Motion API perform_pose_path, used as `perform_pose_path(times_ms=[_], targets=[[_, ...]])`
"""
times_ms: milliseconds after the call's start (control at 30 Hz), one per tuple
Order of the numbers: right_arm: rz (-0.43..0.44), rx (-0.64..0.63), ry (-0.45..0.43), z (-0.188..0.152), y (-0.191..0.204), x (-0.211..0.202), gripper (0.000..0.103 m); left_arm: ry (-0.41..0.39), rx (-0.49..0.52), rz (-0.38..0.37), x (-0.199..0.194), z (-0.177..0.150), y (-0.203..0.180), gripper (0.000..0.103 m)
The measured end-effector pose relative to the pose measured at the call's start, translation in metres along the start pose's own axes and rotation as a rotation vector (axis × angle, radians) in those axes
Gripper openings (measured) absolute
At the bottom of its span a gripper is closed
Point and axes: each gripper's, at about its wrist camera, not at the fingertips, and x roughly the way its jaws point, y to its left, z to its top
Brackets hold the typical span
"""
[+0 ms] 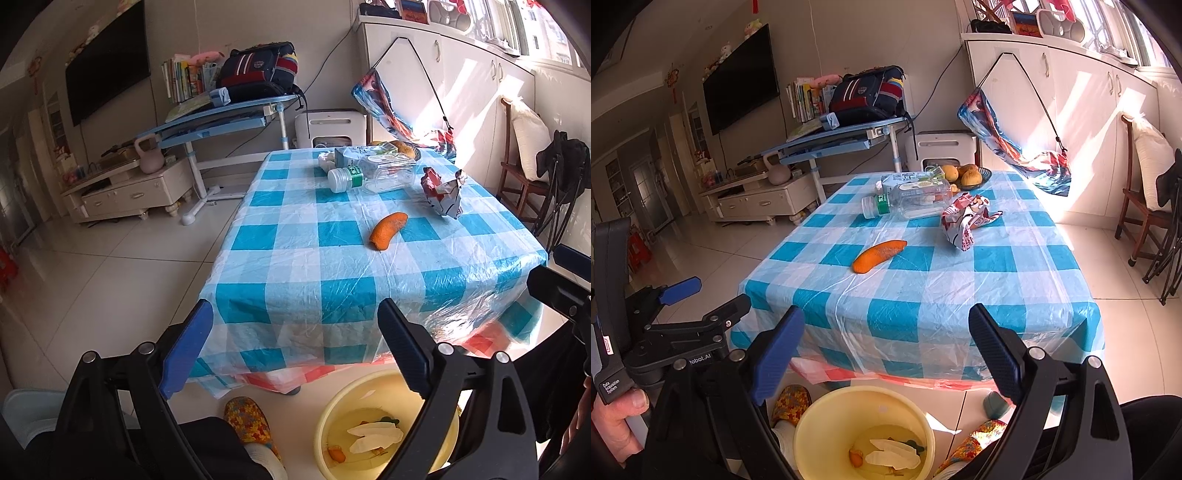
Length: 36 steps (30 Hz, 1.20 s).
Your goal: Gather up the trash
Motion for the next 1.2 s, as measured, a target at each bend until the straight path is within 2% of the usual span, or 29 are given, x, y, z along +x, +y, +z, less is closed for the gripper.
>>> perform_pose_path(times_ms=[233, 533, 633, 800, 967, 1200], targets=[[-0.001, 0.006, -0.012, 0.004, -0.002, -0.002, 0.087, -0.004, -0.033, -0.039, -0.002, 0.002, 0.005, 0.087], [0.002, 0.032, -0.005, 0.026, -0.015, 0.001, 0.087, 0.021, -0.098, -0.138, 0.003, 0.017, 0.011, 0.087], [-0.006, 0.031, 0.034, 0.042, -0.026, 0.013, 0.087, 0.014, -0.046, -0.180, 0.006, 0.032, 0.003, 0.087], [-0.011, 0.075, 0.096, 0.078, -0.052, 0.043, 0.087, 0.020, 0.128, -0.218, 0.028, 0.062, -0.030, 0.087], [-0.043, 0.055, 0.132, 0.106, -0.069, 0.081, 0.087, 0.055, 0.171, -0.242, 0.069, 0.082, -0.049, 0.087], [-0.098, 0.018, 0.207, 0.116, -0.078, 0.145, 0.087, 0.123, 0.220, -0.252, 0.123, 0.082, -0.076, 0.084]])
